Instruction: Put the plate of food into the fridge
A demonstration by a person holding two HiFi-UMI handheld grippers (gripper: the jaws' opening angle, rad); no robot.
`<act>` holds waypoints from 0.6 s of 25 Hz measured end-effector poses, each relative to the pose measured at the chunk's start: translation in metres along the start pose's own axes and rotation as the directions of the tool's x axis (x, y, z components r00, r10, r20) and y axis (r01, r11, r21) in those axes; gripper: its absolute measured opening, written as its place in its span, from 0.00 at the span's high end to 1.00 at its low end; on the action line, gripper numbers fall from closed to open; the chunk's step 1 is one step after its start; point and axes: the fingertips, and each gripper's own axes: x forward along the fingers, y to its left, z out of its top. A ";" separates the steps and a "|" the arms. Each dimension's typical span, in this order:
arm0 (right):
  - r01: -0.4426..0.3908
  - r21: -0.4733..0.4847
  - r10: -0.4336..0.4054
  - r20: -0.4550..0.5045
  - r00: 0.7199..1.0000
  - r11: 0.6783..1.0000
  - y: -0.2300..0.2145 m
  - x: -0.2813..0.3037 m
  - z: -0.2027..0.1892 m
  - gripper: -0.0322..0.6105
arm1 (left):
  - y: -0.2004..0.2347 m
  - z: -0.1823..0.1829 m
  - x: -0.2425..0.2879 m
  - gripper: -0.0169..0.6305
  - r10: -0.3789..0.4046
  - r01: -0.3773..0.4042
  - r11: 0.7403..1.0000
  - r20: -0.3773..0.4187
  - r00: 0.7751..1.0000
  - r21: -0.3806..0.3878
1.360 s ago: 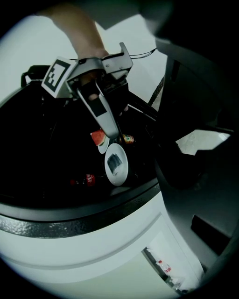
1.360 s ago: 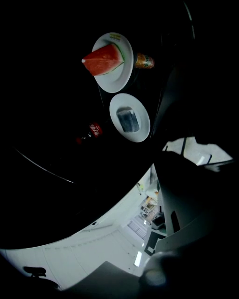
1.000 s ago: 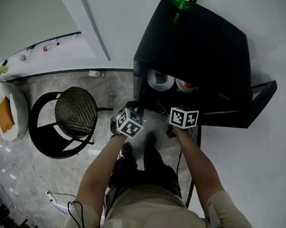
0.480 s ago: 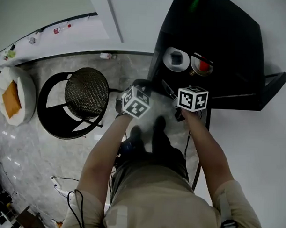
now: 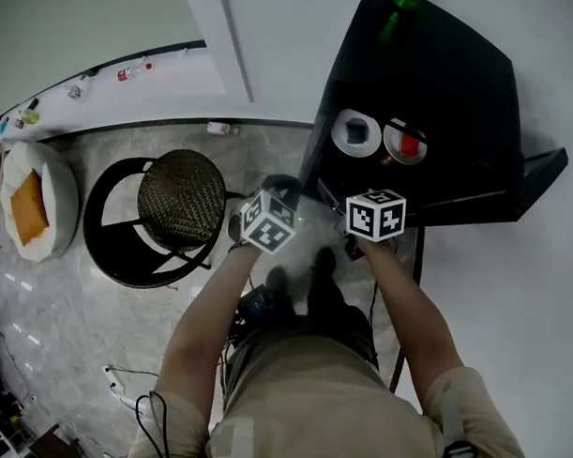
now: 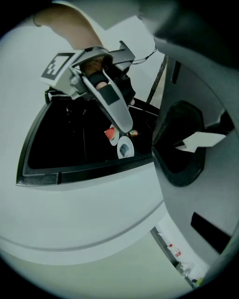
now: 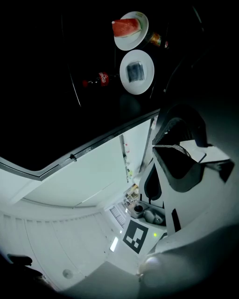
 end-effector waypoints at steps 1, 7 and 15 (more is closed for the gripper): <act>0.004 -0.005 -0.004 0.002 1.000 1.000 0.003 0.000 0.000 0.90 | 0.000 0.000 -0.003 0.96 0.001 -0.001 1.000 0.002 1.000 0.004; 0.034 -0.058 -0.033 0.026 0.999 0.998 0.018 -0.005 0.002 0.90 | 0.008 0.004 -0.018 0.96 0.029 -0.030 0.999 0.034 0.999 0.028; 0.095 -0.089 -0.091 0.047 0.995 0.992 0.026 -0.025 -0.001 0.91 | 0.002 0.011 -0.042 0.96 0.021 -0.024 0.999 0.096 0.995 0.027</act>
